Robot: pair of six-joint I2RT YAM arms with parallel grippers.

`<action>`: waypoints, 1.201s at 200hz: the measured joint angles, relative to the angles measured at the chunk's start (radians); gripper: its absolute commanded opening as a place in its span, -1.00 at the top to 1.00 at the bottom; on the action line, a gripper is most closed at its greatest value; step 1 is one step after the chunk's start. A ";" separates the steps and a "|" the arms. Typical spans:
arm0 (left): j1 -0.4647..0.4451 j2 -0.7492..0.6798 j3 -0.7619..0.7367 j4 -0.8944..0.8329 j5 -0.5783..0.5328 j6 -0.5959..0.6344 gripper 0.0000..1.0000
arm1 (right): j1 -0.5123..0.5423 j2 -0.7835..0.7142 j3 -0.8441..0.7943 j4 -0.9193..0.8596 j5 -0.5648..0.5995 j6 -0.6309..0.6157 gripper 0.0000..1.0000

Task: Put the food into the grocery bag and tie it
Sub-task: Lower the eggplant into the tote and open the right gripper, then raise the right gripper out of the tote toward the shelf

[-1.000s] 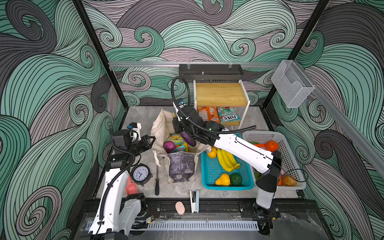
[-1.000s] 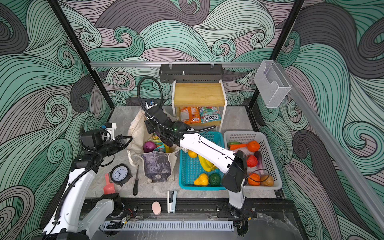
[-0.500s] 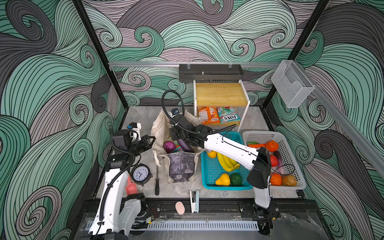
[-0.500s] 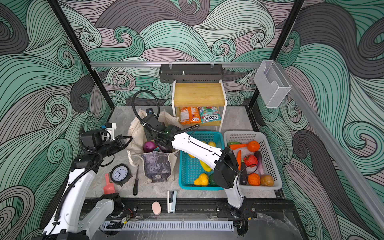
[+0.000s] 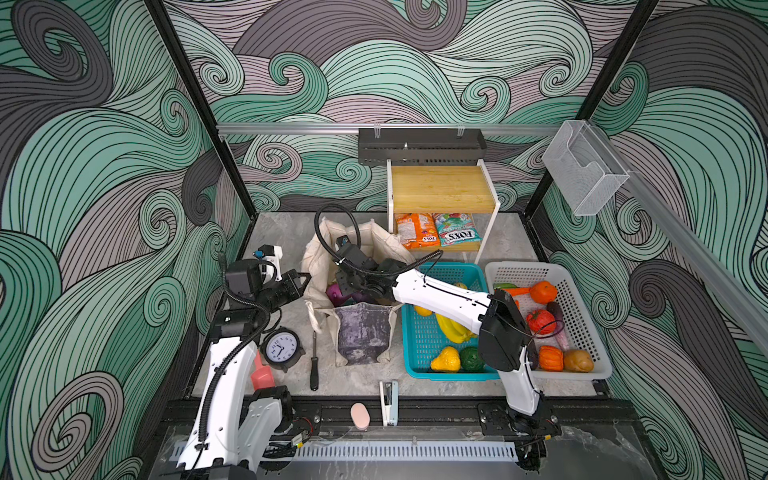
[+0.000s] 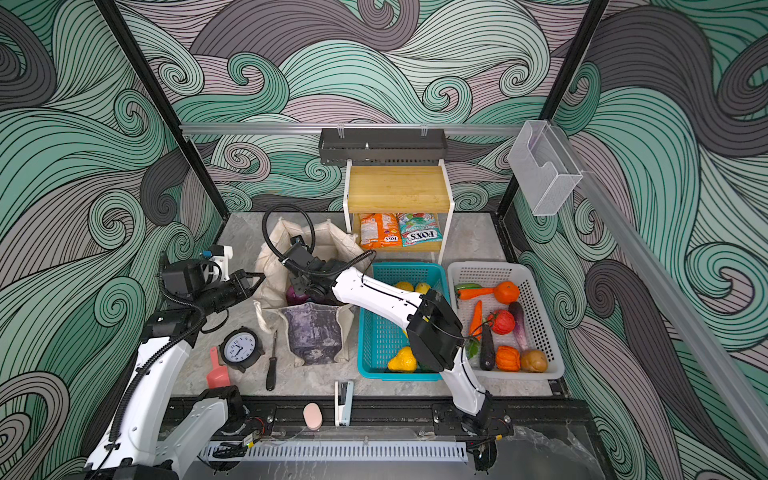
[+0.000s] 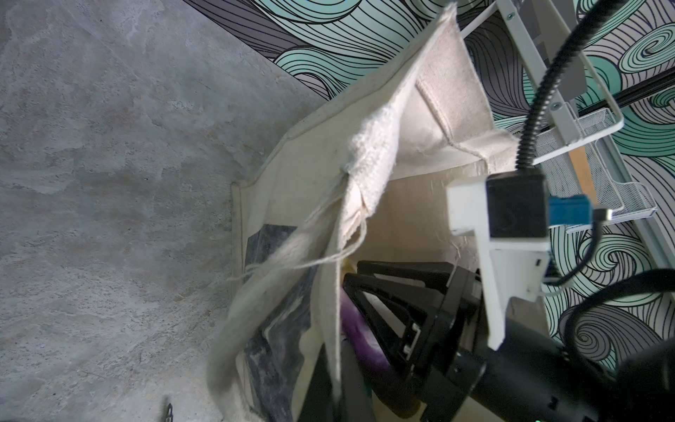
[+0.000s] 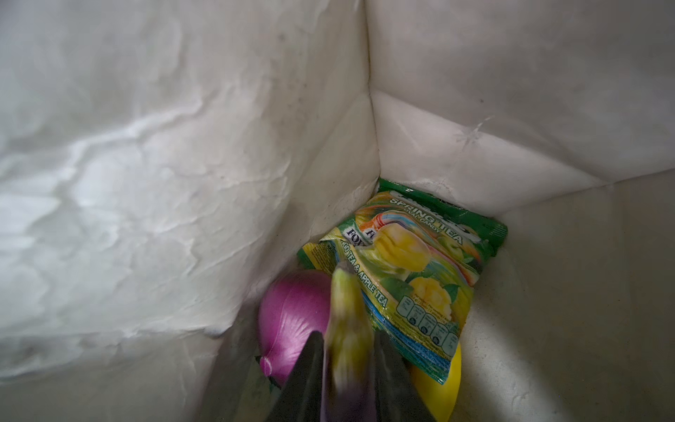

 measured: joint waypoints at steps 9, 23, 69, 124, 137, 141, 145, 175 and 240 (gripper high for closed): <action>0.000 0.000 0.000 0.000 0.000 0.000 1.00 | 0.000 0.008 0.000 0.000 -0.001 0.000 0.41; 0.000 0.000 0.000 0.000 0.000 0.000 1.00 | 0.000 0.026 0.002 0.003 -0.001 -0.001 0.39; 0.000 0.000 0.000 0.000 0.000 0.000 1.00 | -0.002 0.090 0.008 0.013 -0.017 0.004 0.28; 0.000 0.000 0.000 0.000 0.000 0.000 1.00 | -0.004 0.099 0.019 0.021 -0.048 0.007 -0.22; 0.000 0.000 0.000 0.000 0.000 0.000 1.00 | -0.004 0.097 0.019 0.019 -0.056 0.003 -0.42; 0.000 0.000 0.000 0.000 0.000 0.000 1.00 | -0.004 0.097 0.020 0.017 -0.060 0.001 -0.46; 0.000 0.000 0.000 0.000 0.000 0.000 1.00 | -0.003 0.095 0.021 0.015 -0.063 0.003 -0.51; 0.000 0.000 0.000 0.000 0.000 0.000 1.00 | -0.003 0.067 0.023 -0.012 -0.069 -0.004 -0.95; 0.000 0.000 0.000 0.000 0.000 0.000 1.00 | 0.005 -0.177 0.000 -0.025 -0.084 -0.005 -0.99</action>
